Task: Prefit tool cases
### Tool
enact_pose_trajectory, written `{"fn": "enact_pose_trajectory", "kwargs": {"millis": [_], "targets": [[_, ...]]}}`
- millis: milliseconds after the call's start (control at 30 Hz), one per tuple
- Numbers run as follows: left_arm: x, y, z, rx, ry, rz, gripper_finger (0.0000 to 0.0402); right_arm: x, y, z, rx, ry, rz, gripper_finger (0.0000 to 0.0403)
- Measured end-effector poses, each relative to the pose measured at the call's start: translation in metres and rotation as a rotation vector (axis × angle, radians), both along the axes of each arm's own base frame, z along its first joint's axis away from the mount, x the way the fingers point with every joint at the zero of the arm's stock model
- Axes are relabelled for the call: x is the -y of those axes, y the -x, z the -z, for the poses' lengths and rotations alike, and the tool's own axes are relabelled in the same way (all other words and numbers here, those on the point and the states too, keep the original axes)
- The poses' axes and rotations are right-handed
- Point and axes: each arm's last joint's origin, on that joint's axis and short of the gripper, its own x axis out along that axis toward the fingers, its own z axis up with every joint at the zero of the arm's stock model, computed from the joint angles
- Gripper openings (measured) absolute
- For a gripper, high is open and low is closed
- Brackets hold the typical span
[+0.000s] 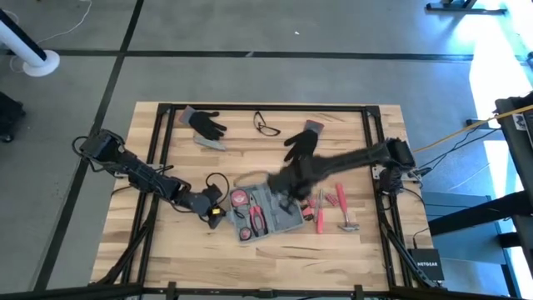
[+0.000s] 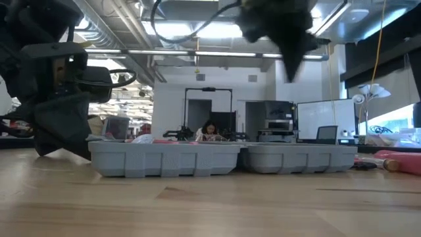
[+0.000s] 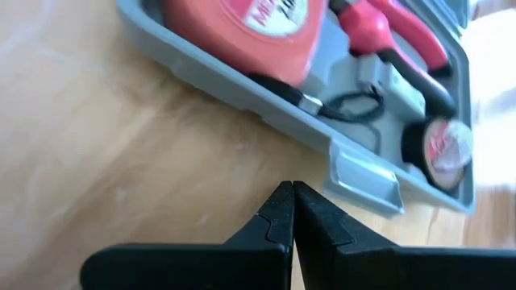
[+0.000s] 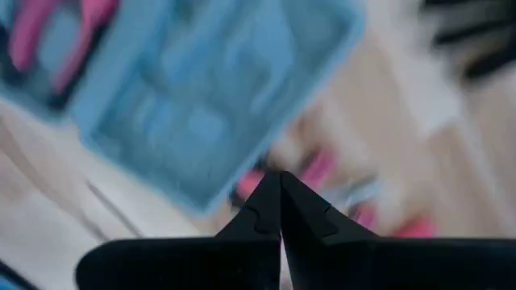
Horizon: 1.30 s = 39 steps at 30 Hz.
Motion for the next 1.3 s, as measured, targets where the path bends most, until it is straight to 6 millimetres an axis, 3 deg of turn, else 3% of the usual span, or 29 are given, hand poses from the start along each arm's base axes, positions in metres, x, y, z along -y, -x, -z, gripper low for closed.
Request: {"fn": "enact_pose_trajectory", "kwargs": {"millis": [100, 233, 400, 500, 667, 800, 1133, 1300], "targets": [[0.001, 0.000, 0.000, 0.006, -0.001, 0.043, 0.0000, -0.022, 0.025, 0.005, -0.133, 0.016, 0.100, 0.0002], [0.002, -0.001, -0.001, 0.013, 0.000, 0.069, 0.0000, -0.030, 0.063, -0.009, -0.130, 0.041, 0.313, 0.0027], [0.002, -0.001, -0.001, 0.012, 0.002, 0.068, 0.0000, -0.022, 0.120, -0.013, 0.035, 0.026, 0.635, 0.0094], [0.000, -0.002, -0.001, 0.004, 0.024, 0.034, 0.0000, -0.018, 0.139, 0.001, 0.173, -0.090, 0.731, 0.0145], [-0.007, -0.004, -0.001, -0.006, 0.067, -0.035, 0.0000, -0.019, 0.144, 0.048, 0.189, -0.234, 0.741, 0.0231], [-0.011, -0.005, -0.001, -0.010, 0.098, -0.082, 0.0000, -0.018, 0.141, 0.068, 0.193, -0.207, 0.740, 0.0266], [-0.013, -0.006, -0.001, -0.009, 0.130, -0.134, 0.0000, -0.026, 0.126, 0.102, 0.082, -0.165, 0.705, 0.0268], [-0.013, -0.006, -0.001, -0.009, 0.139, -0.143, 0.0000, -0.027, 0.123, 0.108, 0.066, -0.161, 0.702, 0.0251]]}}
